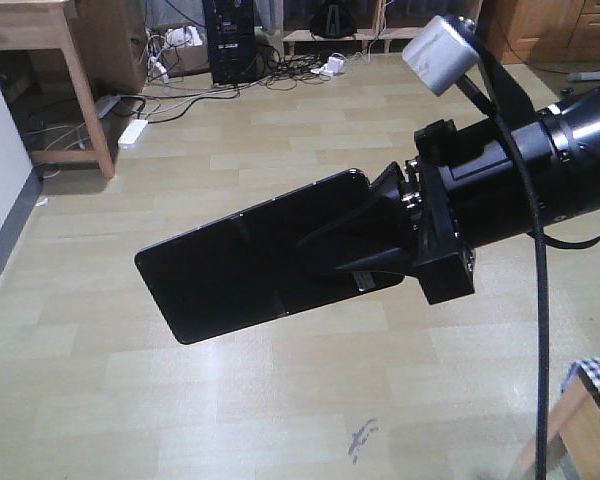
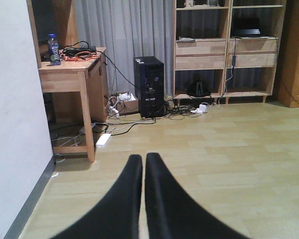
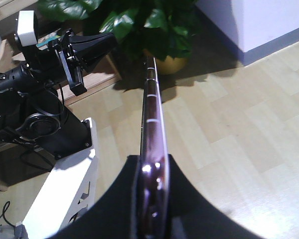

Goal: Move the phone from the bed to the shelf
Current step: 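Hold the phone in the right gripper while the base turns away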

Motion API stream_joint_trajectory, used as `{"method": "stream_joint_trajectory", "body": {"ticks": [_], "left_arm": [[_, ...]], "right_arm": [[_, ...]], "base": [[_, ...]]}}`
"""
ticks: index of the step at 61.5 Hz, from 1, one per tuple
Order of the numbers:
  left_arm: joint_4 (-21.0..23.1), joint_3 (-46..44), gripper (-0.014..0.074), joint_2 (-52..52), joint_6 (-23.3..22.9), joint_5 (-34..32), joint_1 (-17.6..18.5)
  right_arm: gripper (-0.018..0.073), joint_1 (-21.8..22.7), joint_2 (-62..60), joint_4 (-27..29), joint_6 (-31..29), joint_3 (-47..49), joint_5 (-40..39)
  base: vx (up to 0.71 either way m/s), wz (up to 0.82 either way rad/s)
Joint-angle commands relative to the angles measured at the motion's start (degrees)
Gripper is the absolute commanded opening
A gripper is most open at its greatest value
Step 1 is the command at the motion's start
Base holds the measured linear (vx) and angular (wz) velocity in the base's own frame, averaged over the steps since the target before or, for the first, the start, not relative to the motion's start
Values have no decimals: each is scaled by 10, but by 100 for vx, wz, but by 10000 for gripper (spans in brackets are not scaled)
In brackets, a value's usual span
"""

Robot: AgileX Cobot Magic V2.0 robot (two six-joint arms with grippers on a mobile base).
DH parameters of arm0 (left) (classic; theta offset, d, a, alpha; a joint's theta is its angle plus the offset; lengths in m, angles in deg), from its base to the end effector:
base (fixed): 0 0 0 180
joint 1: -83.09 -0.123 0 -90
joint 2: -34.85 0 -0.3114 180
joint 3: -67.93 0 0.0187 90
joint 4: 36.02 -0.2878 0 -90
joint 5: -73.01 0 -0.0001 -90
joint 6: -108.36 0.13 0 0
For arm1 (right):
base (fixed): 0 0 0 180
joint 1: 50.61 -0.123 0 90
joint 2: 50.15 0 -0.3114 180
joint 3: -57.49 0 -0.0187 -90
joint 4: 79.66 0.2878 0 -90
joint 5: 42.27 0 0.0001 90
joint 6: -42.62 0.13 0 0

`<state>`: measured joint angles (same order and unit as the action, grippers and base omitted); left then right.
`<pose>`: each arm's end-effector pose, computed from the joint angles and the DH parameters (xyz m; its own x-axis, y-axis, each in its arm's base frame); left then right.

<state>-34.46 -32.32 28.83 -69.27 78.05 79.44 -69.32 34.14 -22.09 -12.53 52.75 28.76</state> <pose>0.1057 0.0064 0.1936 -0.0149 0.0133 -0.9998 -0.0611 0.9980 0.0142 0.2506 0.1945 0.3912 -0.4082 -0.4374 -0.8013 -0.9109 0.2528 0.3261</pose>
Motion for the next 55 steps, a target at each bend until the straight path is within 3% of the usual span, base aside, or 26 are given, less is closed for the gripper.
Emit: {"method": "stream_joint_trajectory", "body": {"ticks": [1,55], "left_arm": [[6,-14,1,3,-5,-41,3],[6,-14,1,3,-5,-41,3]], "right_arm": [[-2,1,-17,43,-4,13,26],[-2,1,-17,43,-4,13,26]], "base": [[43,-3],[43,-6]]}}
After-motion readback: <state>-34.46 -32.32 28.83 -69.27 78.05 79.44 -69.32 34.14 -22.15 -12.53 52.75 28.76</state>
